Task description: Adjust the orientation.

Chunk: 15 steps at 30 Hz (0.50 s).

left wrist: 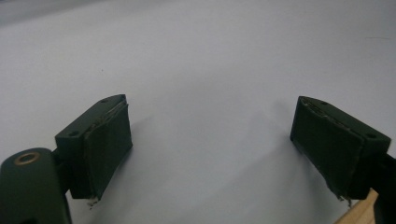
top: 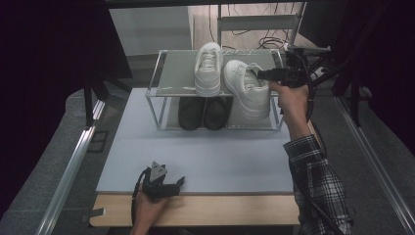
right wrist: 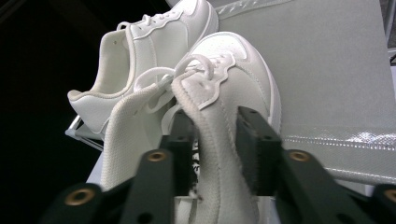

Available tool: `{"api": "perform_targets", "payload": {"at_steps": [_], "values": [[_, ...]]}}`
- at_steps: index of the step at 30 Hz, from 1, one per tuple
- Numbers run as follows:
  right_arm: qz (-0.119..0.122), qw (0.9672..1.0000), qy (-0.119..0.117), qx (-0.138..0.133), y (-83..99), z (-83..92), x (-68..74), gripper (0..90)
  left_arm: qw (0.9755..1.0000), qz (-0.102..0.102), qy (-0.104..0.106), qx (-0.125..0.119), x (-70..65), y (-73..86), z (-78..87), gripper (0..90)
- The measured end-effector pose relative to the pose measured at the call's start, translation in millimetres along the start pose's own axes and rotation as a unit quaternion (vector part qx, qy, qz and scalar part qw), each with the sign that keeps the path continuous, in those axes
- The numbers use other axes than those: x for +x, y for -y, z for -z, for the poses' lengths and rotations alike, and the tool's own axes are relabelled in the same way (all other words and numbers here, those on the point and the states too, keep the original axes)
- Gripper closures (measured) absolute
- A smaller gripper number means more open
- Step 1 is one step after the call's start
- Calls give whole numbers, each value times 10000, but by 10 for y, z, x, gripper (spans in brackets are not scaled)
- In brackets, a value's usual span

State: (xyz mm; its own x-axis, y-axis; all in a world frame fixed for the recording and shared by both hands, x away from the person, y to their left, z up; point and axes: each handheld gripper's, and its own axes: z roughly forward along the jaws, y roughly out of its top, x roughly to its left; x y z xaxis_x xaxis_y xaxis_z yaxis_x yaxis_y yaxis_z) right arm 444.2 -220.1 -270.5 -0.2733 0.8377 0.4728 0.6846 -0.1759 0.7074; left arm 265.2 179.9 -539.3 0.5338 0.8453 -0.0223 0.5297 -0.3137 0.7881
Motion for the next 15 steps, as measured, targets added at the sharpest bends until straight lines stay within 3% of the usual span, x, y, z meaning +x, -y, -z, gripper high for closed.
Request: {"api": "perform_targets", "payload": {"at_steps": [5,8,12,15], "values": [[-14,9999,-166,-23,-18,16,-28,555,10000,-2,-2,3,0,0,0,123],[100,9998,-170,2,-22,28,-9,539,10000,1,-1,2,0,0,0,123],[157,9997,-185,-37,-24,54,13,539,10000,0,-2,2,0,0,0,123],[270,9994,-217,5,-13,53,37,601,10000,2,-3,2,0,0,0,123]]}}
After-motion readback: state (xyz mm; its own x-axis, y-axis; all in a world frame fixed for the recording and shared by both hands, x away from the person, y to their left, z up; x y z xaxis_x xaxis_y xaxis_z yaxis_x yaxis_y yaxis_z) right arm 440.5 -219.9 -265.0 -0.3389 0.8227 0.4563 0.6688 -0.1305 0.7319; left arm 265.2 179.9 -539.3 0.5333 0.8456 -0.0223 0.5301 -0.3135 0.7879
